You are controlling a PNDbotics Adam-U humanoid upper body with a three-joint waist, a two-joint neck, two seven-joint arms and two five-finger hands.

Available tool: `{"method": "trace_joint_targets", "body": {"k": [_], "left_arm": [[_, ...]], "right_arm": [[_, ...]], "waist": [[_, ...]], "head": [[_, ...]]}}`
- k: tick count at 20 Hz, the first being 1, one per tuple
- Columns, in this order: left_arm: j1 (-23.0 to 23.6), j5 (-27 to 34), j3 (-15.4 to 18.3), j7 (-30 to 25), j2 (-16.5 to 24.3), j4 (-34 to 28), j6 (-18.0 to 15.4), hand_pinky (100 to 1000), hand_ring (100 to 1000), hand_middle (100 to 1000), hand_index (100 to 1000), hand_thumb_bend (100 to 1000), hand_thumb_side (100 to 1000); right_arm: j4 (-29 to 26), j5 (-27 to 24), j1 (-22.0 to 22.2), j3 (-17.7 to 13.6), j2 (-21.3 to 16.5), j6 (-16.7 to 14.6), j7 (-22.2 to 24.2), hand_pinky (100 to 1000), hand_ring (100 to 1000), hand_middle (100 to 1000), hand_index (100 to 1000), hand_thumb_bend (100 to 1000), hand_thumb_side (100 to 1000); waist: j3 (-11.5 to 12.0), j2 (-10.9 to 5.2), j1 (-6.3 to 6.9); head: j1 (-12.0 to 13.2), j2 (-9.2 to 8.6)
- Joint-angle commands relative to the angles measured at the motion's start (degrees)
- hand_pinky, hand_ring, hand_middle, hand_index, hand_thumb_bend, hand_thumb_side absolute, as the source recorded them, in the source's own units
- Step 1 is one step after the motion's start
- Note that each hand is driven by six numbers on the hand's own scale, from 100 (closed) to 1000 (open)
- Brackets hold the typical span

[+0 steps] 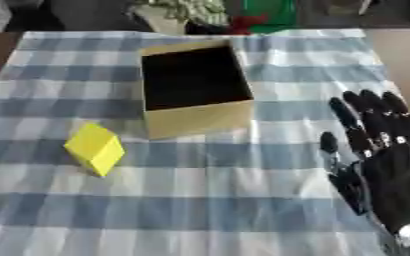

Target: Pick up objects on the table and place them in the box.

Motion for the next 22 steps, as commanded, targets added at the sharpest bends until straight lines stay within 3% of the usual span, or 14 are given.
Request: {"method": "trace_joint_targets", "body": {"k": [1, 8, 17, 18, 19, 22], "left_arm": [[-0.5, 0.2, 0.5, 0.0, 0.5, -0.8, 0.1, 875, 749, 707, 813, 259, 353], [-0.7, -0.2, 0.7, 0.2, 1.2, -0.8, 0.0, 873, 749, 708, 814, 262, 342], [-4.2, -8.4, 1.5, 1.4, 10.2, -0.8, 2.3, 854, 757, 716, 818, 303, 267], [-4.9, -9.6, 1.3, 1.0, 12.0, -0.8, 2.4, 844, 761, 719, 819, 326, 240], [-5.5, -10.8, 1.2, 0.5, 13.5, -0.8, 2.7, 842, 762, 720, 820, 333, 236], [-6.9, -14.7, 0.7, -2.7, 17.3, -0.8, 3.6, 836, 767, 722, 820, 340, 237]], "right_arm": [[-0.9, -3.4, -0.4, -0.1, -0.7, 0.1, -2.6, 883, 832, 812, 899, 100, 100], [-0.9, -4.9, -0.2, 0.0, -0.7, -0.8, -3.8, 880, 825, 809, 901, 100, 100], [-0.9, -10.5, 0.1, 0.3, -0.1, -2.7, -7.6, 884, 777, 789, 892, 100, 114], [-0.9, -12.1, 0.1, 0.6, 0.3, -3.2, -8.1, 893, 742, 774, 894, 100, 332], [-0.9, -14.1, 0.1, 0.8, 0.6, -3.8, -8.8, 897, 727, 767, 895, 100, 402], [-0.9, -19.9, 0.2, 0.9, 1.0, -6.0, -10.4, 903, 710, 761, 892, 100, 463]], "waist": [[0.0, -0.88, -0.01], [0.0, -0.92, 0.03], [0.0, -0.84, 0.15], [0.1, -0.8, 0.2], [0.1, -0.75, 0.2], [0.0, -0.69, 0.14]], "head": [[0.1, -0.39], [0.2, -0.14], [-0.2, 1.99], [-0.7, 2.33], [-1.0, 2.53], [-2.3, 2.76]]}}
